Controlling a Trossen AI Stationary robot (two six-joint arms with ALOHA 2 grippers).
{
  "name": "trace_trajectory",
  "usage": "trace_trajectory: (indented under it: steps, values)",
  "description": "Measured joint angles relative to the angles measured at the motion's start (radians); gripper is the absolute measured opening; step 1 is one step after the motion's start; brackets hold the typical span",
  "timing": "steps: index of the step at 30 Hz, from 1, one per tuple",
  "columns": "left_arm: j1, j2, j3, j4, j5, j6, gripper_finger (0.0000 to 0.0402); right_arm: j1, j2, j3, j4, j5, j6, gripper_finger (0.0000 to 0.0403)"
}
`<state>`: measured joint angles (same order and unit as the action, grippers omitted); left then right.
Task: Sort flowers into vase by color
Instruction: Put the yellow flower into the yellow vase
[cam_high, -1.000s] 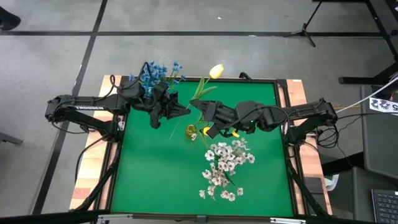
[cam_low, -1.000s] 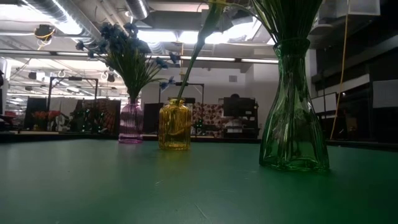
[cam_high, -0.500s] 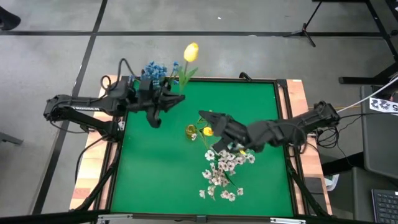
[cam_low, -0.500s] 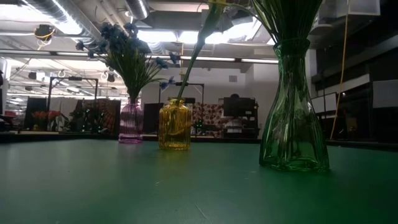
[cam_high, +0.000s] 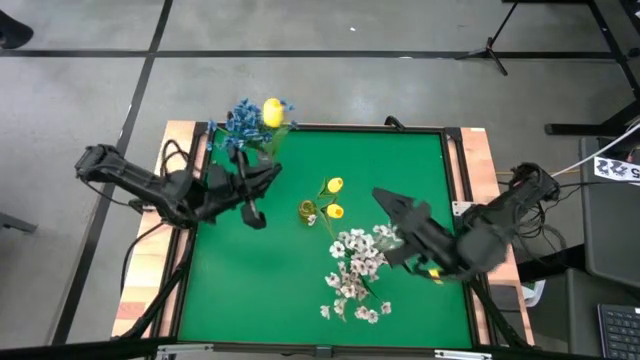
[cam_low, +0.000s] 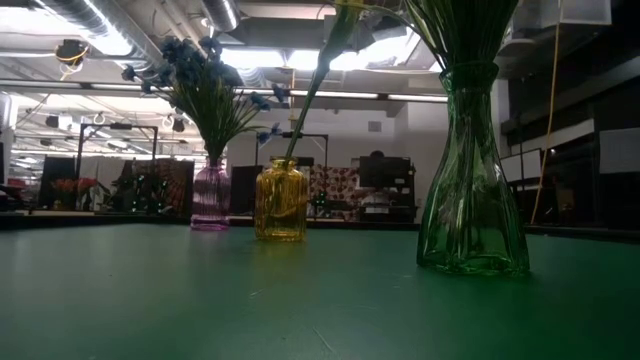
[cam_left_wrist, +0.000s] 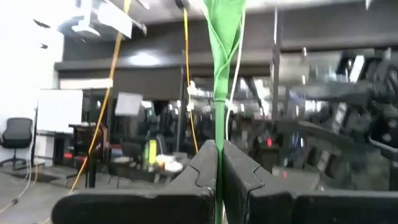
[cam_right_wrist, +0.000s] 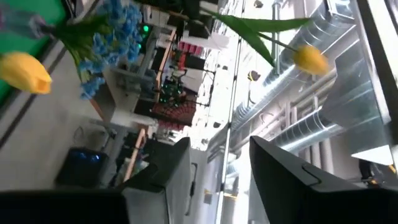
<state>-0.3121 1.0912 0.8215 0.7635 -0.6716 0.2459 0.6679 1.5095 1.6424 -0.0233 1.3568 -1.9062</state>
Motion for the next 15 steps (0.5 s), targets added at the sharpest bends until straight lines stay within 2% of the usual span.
trace_trajectory:
  steps: [4, 9, 11, 15]
  values:
    - [-0.023, 0.001, -0.160, 0.316, -0.027, 0.052, 0.0001, 0.072, -0.003, 0.000, 0.000, 0.046, 0.042, 0.0161]
    - [-0.009, 0.031, -0.343, 0.640, -0.031, 0.062, 0.0001, 0.126, -0.003, 0.000, -0.002, 0.048, 0.081, 0.0161]
    - [0.003, 0.052, -0.394, 0.729, -0.031, 0.045, 0.0001, 0.127, -0.003, 0.000, -0.003, 0.048, 0.108, 0.0161]
    - [0.026, 0.113, -0.438, 0.804, -0.033, 0.032, 0.0001, 0.125, -0.003, 0.000, -0.007, 0.052, 0.141, 0.0161]
